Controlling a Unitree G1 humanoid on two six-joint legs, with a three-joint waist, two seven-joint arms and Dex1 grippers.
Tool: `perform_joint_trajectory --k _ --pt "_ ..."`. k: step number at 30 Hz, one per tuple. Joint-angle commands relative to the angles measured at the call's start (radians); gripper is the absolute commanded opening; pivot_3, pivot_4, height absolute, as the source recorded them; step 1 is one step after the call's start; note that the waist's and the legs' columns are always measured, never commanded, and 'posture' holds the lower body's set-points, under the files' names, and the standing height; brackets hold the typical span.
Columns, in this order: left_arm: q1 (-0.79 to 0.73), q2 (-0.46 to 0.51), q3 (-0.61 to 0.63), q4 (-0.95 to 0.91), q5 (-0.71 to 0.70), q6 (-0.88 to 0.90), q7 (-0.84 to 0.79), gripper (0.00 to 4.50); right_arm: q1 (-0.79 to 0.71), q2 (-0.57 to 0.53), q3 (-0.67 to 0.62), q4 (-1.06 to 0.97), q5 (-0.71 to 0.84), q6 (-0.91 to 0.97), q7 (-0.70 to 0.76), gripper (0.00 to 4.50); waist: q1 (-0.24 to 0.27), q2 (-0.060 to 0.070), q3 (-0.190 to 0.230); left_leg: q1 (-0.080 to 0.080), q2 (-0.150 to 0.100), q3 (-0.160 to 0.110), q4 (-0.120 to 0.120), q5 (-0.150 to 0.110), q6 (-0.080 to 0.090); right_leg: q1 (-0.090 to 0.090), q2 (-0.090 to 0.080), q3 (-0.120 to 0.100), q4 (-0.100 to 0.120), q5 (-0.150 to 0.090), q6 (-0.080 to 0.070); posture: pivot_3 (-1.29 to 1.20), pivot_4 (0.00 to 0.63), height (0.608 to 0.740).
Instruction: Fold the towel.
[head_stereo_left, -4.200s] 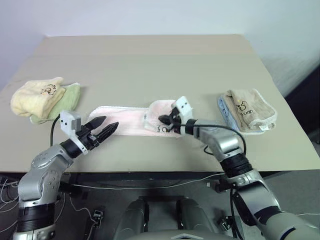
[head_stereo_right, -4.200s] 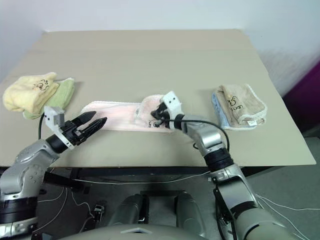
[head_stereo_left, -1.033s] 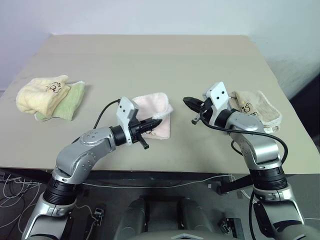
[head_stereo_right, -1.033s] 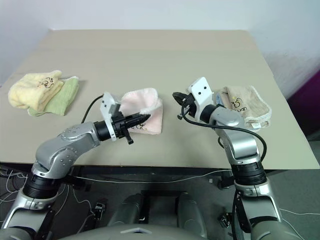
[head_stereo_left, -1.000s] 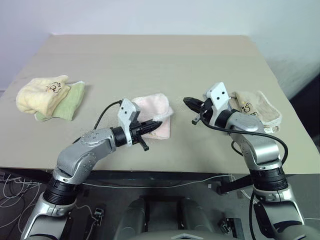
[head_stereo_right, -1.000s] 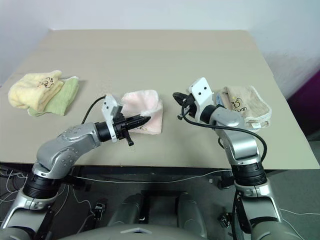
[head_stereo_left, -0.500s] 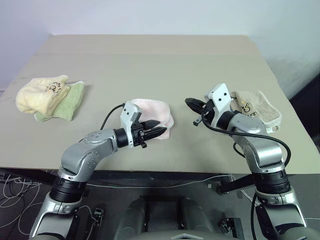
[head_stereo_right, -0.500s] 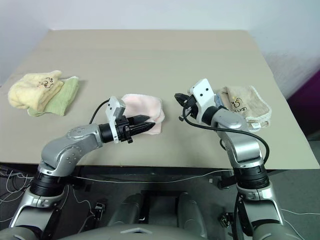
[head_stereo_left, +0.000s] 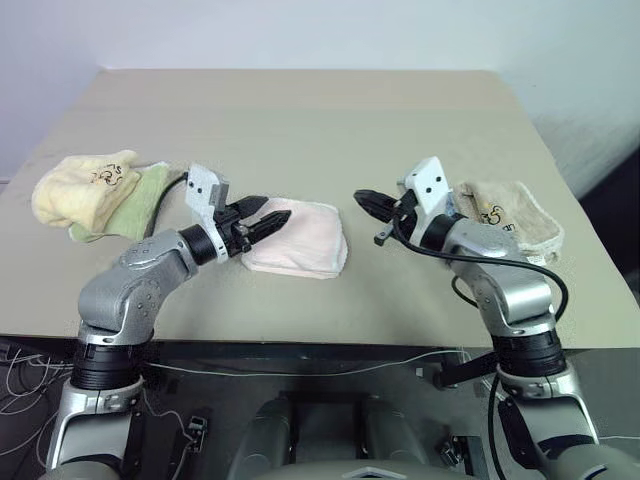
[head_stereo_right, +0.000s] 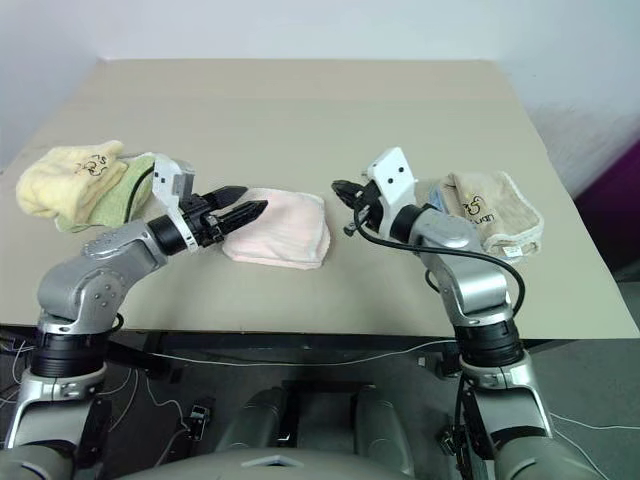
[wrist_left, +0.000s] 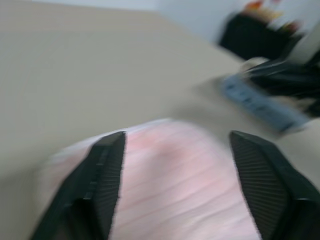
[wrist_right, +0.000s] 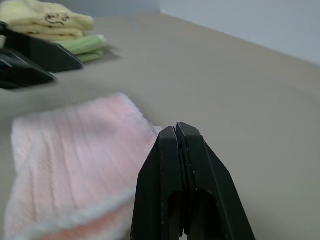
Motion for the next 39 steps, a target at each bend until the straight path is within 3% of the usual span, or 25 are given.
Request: perform_joint_trajectory --k 1,7,14,19,24,27,31,39 --pt "-0.028 -0.003 -0.069 0.069 0.113 -0.119 -0.059 2.01 -0.034 0.053 0.040 0.042 0.008 0.002 0.002 0.00 0.000 0.000 0.000 0.000 0.000 0.000 0.000 0.000 0.000 0.000 0.000 0.000 0.000 0.000 0.000 0.00 0.150 0.740" --pt "-0.050 -0.023 -0.152 0.225 0.248 -0.224 -0.110 0.04 0.011 0.147 0.139 0.233 -0.049 -0.020 -0.001 0.00 0.001 0.000 0.000 -0.001 0.000 0.000 0.000 0.000 0.000 -0.001 -0.001 0.000 0.000 0.000 0.000 0.00 0.150 0.740" --pt "-0.036 -0.055 -0.172 0.310 0.326 -0.270 -0.121 0.04 0.010 0.163 0.173 0.353 -0.121 -0.053 -0.024 0.00 -0.002 0.000 0.000 0.000 0.000 0.000 0.000 0.000 0.000 -0.001 0.000 0.000 0.002 0.000 0.000 0.00 0.150 0.740" --pt "-0.003 -0.072 -0.150 0.287 0.321 -0.264 -0.126 0.04 0.041 0.144 0.170 0.304 -0.128 -0.071 -0.006 0.00 -0.002 0.000 -0.001 0.001 0.000 0.000 0.000 0.000 0.000 0.000 -0.001 0.000 0.001 0.000 0.000 0.00 0.150 0.740" --pt "-0.043 -0.135 0.060 0.204 0.125 -0.220 -0.089 0.04 0.048 0.101 0.091 0.135 -0.076 -0.074 0.007 0.00 0.001 0.000 -0.001 -0.001 0.000 -0.001 0.002 0.000 0.000 -0.001 -0.001 -0.001 0.001 0.000 0.000 0.00 0.150 0.740" --pt "-0.064 -0.108 0.156 0.168 0.057 -0.194 -0.084 0.04 0.043 0.065 -0.004 0.028 0.029 0.026 0.025 0.00 0.000 0.000 0.000 -0.002 0.000 -0.001 0.002 0.000 0.000 -0.002 -0.001 -0.001 0.002 0.000 0.000 0.00 0.150 0.740" --pt "-0.034 -0.028 0.155 0.160 0.107 -0.225 -0.127 0.00 0.050 0.031 -0.094 -0.042 0.175 0.219 0.038 0.85 -0.005 0.000 -0.001 -0.001 0.000 -0.001 0.000 0.000 0.000 -0.002 -0.001 0.000 0.002 0.000 0.000 0.00 0.150 0.740" --pt "0.004 0.004 0.162 0.161 0.124 -0.249 -0.154 0.00 -0.008 0.126 -0.254 0.103 0.388 0.563 -0.077 3.56 0.000 0.000 0.000 -0.001 0.000 -0.001 0.000 0.000 0.000 -0.002 -0.002 0.000 0.002 0.000 0.000 0.00 0.150 0.740"
